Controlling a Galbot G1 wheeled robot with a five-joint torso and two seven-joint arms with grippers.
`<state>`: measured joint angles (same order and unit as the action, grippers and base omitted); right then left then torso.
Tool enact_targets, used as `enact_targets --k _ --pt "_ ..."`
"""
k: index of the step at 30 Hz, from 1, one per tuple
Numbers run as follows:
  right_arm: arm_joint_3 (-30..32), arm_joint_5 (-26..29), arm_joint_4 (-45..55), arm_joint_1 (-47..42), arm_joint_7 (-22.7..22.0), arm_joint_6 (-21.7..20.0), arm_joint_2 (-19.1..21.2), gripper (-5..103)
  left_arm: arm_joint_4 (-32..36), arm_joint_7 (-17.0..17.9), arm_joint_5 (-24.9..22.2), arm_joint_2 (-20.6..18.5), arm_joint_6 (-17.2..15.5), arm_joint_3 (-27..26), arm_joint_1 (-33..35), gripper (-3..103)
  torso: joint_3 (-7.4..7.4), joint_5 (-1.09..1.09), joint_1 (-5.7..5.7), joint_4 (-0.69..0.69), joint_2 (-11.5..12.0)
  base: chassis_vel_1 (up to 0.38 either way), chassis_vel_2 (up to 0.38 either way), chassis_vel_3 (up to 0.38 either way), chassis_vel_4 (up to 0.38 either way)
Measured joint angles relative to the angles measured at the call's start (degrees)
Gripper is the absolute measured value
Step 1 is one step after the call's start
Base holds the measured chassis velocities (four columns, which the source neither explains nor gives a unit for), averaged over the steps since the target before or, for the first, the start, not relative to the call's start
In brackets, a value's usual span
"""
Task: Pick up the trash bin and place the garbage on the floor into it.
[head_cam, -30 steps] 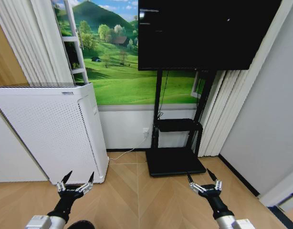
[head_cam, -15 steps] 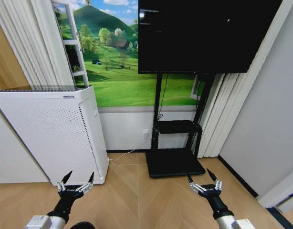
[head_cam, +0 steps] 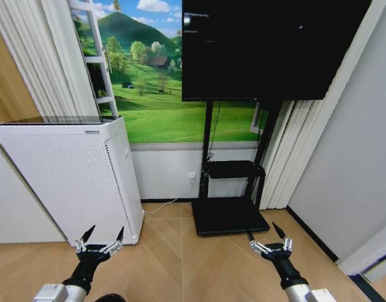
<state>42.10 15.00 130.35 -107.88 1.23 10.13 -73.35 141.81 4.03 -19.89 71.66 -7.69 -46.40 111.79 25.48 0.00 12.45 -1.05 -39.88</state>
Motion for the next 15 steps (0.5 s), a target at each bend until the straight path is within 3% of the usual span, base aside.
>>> enact_targets --k 15 --pt "0.00 0.00 0.00 0.00 0.00 0.00 0.00 100 0.00 0.00 0.00 0.00 0.00 0.00 0.00 100 0.32 -0.01 0.22 0.00 -0.48 0.022 -0.017 -0.023 0.019"
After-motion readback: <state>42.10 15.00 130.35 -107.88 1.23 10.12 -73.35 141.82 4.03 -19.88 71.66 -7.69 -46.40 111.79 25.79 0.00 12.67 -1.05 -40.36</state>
